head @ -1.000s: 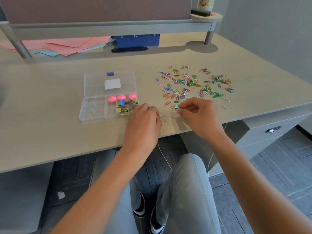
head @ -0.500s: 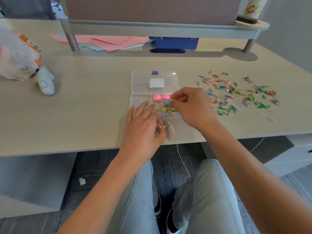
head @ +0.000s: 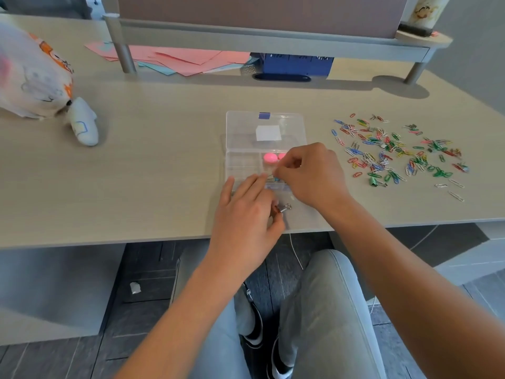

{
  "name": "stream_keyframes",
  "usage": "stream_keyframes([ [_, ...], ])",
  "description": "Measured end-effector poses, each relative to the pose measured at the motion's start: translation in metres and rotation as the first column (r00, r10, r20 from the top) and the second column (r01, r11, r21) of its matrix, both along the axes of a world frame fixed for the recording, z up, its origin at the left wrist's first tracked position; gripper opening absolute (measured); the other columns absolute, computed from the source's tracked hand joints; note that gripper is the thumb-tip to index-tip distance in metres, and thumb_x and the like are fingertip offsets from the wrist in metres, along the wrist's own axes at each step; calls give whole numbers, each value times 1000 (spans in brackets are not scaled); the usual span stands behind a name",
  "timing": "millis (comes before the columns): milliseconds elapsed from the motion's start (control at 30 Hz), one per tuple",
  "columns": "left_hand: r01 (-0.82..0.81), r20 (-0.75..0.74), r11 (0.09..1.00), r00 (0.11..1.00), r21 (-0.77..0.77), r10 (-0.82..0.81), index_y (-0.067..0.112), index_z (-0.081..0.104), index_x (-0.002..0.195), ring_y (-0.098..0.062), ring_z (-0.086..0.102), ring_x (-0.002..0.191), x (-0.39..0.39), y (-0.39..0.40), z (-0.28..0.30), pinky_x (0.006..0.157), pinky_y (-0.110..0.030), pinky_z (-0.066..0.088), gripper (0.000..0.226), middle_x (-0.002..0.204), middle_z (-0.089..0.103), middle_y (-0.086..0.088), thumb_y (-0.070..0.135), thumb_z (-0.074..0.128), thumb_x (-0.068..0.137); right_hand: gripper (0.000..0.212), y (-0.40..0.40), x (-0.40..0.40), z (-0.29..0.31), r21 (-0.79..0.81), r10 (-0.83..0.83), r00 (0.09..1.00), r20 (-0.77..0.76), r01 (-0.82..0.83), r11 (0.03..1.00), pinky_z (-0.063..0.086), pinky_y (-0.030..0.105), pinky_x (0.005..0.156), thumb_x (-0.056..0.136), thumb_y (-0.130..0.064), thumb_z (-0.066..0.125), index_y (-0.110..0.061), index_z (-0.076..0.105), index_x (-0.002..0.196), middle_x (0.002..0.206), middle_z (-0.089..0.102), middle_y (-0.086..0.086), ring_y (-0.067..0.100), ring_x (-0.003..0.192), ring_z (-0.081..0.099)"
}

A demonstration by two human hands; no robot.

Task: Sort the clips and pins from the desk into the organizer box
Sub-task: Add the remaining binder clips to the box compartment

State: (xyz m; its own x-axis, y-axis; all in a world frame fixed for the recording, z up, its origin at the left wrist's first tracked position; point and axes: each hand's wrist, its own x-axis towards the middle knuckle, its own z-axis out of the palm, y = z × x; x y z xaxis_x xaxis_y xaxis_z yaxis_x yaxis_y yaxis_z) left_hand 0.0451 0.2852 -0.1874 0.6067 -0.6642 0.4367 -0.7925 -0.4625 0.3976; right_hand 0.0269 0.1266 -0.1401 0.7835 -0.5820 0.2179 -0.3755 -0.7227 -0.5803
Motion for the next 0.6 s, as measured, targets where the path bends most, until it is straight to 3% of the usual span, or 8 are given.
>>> stream_keyframes([
  [133,6,3,1000,1000,-12,-6,16,65,94,-19,42,139,0,1,0,120,-51,20,15,141,56,-5,28,61,85,7,4,-3,-3,-70,-15,1000,20,16,997,52,28,61,80,-25,71,-27,75,75,69,69,-10,14,69,65],
  [367,3,-9,1000,1000,-31,-3,16,66,92,-20,42,139,-1,2,0,120,-51,21,19,142,56,-6,31,55,86,7,6,-5,-5,-116,-9,1000,25,12,993,52,28,63,79,-23,69,-28,74,79,73,69,-12,12,72,64],
  [600,14,-51,998,999,-65,-18,16,66,92,-20,41,141,-1,3,0,122,-48,17,10,143,55,-6,24,63,87,6,1,2,5,-143,-20,995,-96,7,990,56,32,66,78,-23,71,-28,75,79,78,70,-7,20,74,66],
])
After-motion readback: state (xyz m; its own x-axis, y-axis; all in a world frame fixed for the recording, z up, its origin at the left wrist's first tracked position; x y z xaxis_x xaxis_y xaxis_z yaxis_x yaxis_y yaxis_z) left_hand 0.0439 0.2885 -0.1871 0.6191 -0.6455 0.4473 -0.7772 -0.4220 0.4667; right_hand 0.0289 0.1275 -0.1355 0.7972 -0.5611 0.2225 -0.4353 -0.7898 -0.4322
